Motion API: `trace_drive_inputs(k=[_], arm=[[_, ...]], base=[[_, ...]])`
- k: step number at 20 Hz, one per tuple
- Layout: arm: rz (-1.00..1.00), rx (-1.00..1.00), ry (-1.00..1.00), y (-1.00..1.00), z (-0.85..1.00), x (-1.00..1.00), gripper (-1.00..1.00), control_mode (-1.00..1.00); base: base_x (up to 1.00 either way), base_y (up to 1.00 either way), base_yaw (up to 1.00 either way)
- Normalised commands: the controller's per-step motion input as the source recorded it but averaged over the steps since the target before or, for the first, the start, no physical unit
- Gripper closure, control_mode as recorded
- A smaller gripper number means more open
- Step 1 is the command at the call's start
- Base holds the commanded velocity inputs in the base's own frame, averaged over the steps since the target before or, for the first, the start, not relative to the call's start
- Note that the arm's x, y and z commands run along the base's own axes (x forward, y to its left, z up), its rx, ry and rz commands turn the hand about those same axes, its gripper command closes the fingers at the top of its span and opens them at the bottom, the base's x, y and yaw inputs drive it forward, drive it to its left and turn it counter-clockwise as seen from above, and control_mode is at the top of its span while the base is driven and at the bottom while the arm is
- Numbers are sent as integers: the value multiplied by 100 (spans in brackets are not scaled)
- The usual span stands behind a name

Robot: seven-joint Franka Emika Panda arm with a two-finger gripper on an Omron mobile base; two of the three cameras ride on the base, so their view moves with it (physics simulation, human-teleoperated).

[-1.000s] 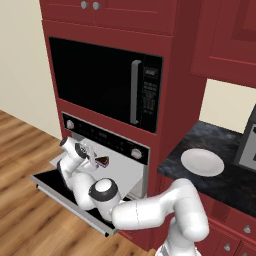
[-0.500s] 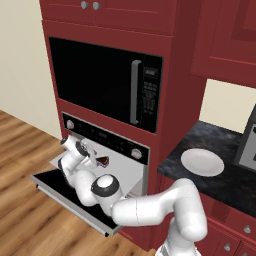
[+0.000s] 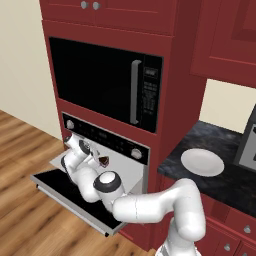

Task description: Take the baked cake out of the oven and place it on the plate for cooling. Then close the oven door.

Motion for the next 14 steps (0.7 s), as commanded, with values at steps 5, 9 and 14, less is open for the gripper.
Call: trace_drive_inputs(k=[5,9,14], arm=[[0,2,10,-26,-15,0,-100,-100],[0,1,13,-21,-24,4,-100,-100],[0,0,16,-20,-40,3,-100,-100]], base=[[0,0,0],[0,0,0],[0,0,0]])
